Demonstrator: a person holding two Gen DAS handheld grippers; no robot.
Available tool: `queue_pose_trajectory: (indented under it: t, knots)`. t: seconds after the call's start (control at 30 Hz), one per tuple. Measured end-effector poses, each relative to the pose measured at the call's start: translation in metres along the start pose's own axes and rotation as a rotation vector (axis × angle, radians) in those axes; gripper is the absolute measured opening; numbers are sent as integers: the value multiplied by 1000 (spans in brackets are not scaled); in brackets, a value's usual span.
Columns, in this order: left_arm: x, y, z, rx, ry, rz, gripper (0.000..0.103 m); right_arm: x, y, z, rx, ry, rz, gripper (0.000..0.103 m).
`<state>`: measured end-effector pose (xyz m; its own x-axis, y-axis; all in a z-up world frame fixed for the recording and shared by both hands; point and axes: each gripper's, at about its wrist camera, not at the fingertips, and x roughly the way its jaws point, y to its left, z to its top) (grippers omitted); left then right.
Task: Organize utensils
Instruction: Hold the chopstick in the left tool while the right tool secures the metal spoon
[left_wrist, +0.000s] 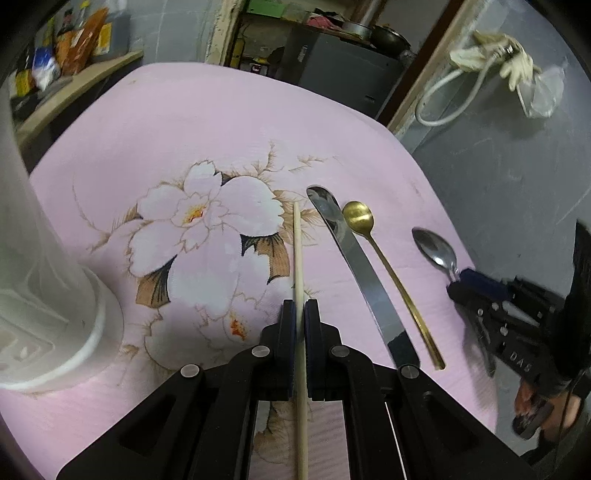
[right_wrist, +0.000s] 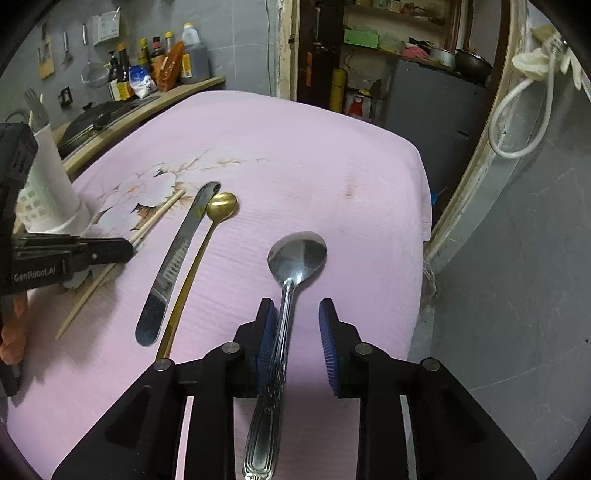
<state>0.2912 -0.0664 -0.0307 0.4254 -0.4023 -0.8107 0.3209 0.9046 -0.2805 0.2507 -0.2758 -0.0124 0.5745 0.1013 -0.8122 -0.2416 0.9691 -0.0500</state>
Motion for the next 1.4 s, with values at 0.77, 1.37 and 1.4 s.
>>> queue_pose_trajectory:
  t: [0.77,1.37,1.4]
  knots:
    - [-13,-6,-4,66,-80,-47,2,10,11,1,-6,-79,-50,6]
    - [-1,1,-2,44,-21,-45,2,-4,15,-6,-51,-32,4,39]
    - [-1,0,-2,47,-21,-43,2,-1,14,-4,-32,-21,5,39]
